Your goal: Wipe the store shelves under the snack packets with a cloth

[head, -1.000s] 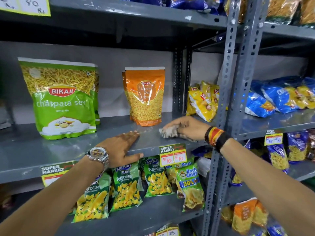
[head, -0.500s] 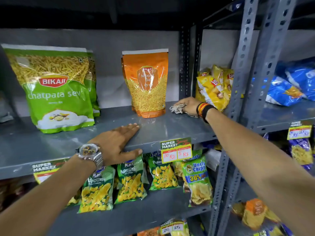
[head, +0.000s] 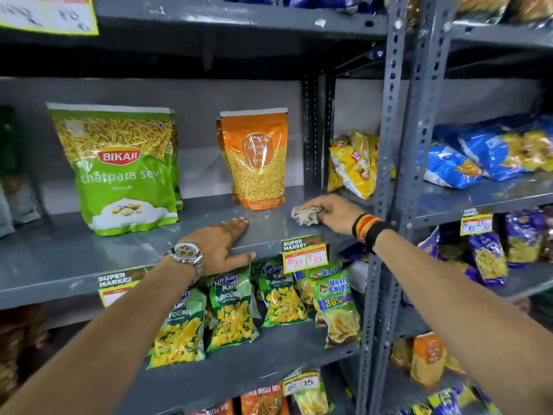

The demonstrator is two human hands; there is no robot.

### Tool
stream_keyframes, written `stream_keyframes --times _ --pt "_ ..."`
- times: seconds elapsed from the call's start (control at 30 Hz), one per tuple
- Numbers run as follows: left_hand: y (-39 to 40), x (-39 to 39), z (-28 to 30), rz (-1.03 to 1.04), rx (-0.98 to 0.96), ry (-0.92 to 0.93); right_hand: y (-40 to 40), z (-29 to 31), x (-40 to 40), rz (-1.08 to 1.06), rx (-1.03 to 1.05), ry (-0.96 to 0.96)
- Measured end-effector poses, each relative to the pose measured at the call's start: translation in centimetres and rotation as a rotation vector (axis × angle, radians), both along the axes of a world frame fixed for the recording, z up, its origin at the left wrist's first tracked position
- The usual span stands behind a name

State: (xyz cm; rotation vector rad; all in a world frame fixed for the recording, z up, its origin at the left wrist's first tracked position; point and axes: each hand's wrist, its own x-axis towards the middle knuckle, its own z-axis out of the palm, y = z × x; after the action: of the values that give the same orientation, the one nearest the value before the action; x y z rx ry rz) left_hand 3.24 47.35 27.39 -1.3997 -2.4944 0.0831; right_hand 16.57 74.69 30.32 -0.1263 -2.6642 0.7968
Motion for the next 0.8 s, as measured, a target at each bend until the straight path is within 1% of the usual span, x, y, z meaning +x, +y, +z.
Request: stream_keyframes --times 0.07,0.13,0.2,0.27,0.3,0.4,0.5,0.57,0.63,0.73,0.8 --pt "-0.2 0.3 0.0 0.015 -0.010 0.015 -2.5 -0.5 1.6 0.103 0.049 -0.022" --pt "-0.6 0.9 -0.6 0.015 0.036 0.064 -4.3 -1.1 3.9 0.168 0.017 -0.005" --pt "-1.2 2.0 -2.0 -0.002 0.137 0.141 -4.8 -2.5 6.1 0.152 -0.143 0.061" --pt "-2.1 3.6 -4.2 -0.018 0.204 0.240 -4.7 -5.4 7.9 0.070 -0.301 0.131" --pt "-2.6 4.4 -5.5 -0.029 0.234 0.274 -5.0 -7.3 8.4 0.051 -0.328 0.121" --pt "-4.2 6.4 -10.3 -0.088 0.290 0.274 -6.2 -13.8 7.9 0.052 -0.317 -0.064" --pt "-5.7 6.5 -16.8 -0.076 0.247 0.187 -7.3 -18.6 5.2 0.052 -0.274 -0.151" --pt "-6.7 5.8 -21.7 0.016 0.164 0.058 -8.0 -20.7 2.7 0.057 -0.211 -0.198" --pt "-7.9 5.1 -26.6 0.148 0.096 -0.114 -8.9 -23.1 0.0 0.078 -0.134 -0.252" --pt "-9.5 4.8 -32.5 0.299 0.043 -0.324 -10.5 -26.6 -3.0 0.097 0.017 -0.255" --pt "-10.1 4.7 -35.5 0.359 0.037 -0.379 -11.3 -29.8 -4.4 0.104 0.185 -0.229"
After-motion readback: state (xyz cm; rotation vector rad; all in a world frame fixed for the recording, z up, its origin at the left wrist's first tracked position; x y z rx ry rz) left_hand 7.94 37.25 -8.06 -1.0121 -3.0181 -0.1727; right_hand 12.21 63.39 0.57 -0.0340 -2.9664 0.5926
